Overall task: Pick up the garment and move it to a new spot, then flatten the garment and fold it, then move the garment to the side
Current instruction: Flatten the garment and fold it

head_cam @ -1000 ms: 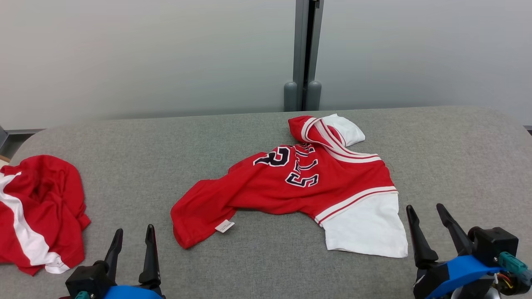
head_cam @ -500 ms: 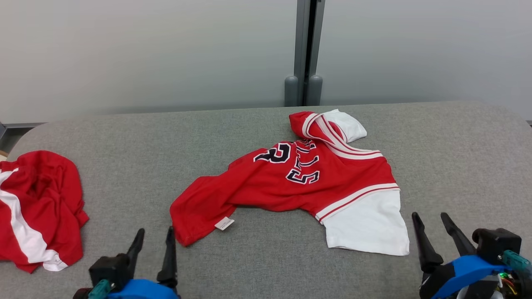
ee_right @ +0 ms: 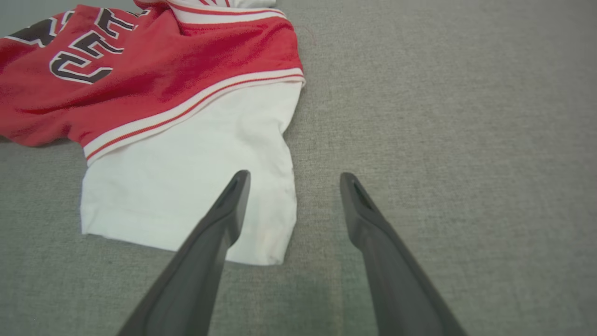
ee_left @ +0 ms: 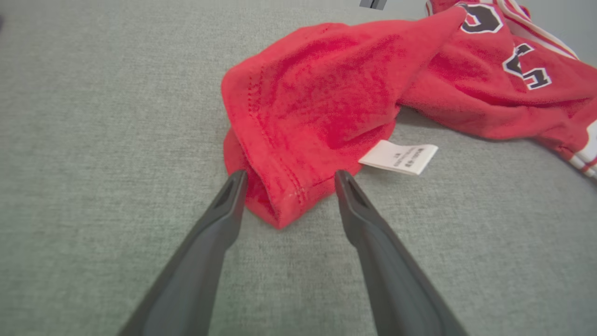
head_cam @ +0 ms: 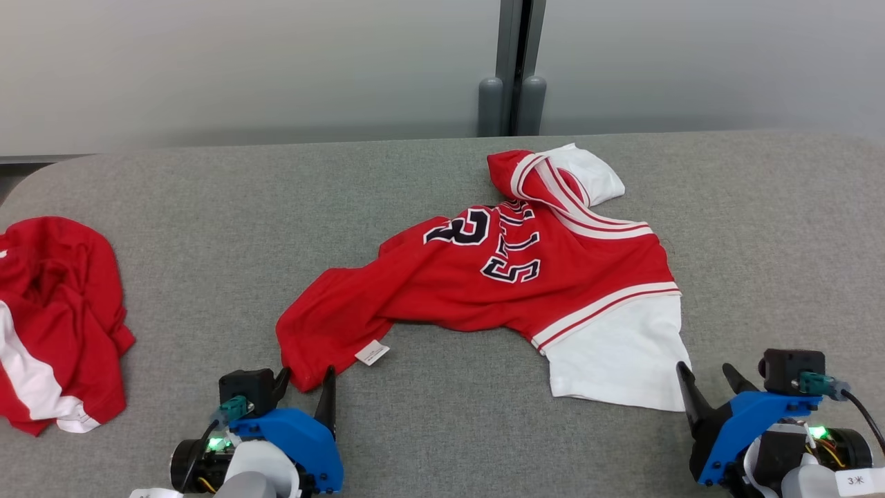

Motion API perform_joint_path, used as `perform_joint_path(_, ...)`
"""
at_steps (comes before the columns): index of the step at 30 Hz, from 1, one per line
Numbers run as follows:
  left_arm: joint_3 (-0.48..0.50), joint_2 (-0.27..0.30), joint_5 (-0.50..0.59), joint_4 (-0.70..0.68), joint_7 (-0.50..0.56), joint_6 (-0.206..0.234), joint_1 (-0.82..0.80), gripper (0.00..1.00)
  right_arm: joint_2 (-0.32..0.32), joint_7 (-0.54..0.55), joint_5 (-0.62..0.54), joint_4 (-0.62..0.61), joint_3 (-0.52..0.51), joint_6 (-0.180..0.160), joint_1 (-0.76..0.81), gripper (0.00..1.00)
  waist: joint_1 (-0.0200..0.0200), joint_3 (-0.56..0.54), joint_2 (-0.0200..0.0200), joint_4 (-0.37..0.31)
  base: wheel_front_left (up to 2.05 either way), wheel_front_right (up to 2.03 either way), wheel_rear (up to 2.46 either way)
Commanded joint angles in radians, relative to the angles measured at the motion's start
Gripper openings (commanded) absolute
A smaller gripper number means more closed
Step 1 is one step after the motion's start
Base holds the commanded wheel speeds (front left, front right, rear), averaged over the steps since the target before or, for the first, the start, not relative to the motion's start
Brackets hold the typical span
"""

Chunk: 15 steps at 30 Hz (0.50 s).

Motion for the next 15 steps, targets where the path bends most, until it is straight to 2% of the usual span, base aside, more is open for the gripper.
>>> perform_joint_path(1,0.004,-0.004,-0.007,0.027,-0.011,0.003,-0.032,1.0,-0.002,-0.001,-0.016,0.022,0.007,0.0,-0.023,1.0,-0.0001,0.009,0.0,-0.005,0.0,0.0,0.0)
perform_joint_path(9,0.02,-0.029,-0.028,0.133,-0.072,0.009,-0.075,1.0,-0.002,-0.007,-0.049,0.133,0.033,0.0,-0.071,1.0,-0.0001,0.035,0.0,-0.008,0.0,0.0,0.0)
perform_joint_path(15,0.014,-0.038,-0.038,0.174,-0.104,-0.017,-0.075,1.0,0.003,-0.021,-0.047,0.19,0.087,0.002,-0.079,1.0,-0.0001,0.048,0.0,-0.001,0.0,0.0,0.0)
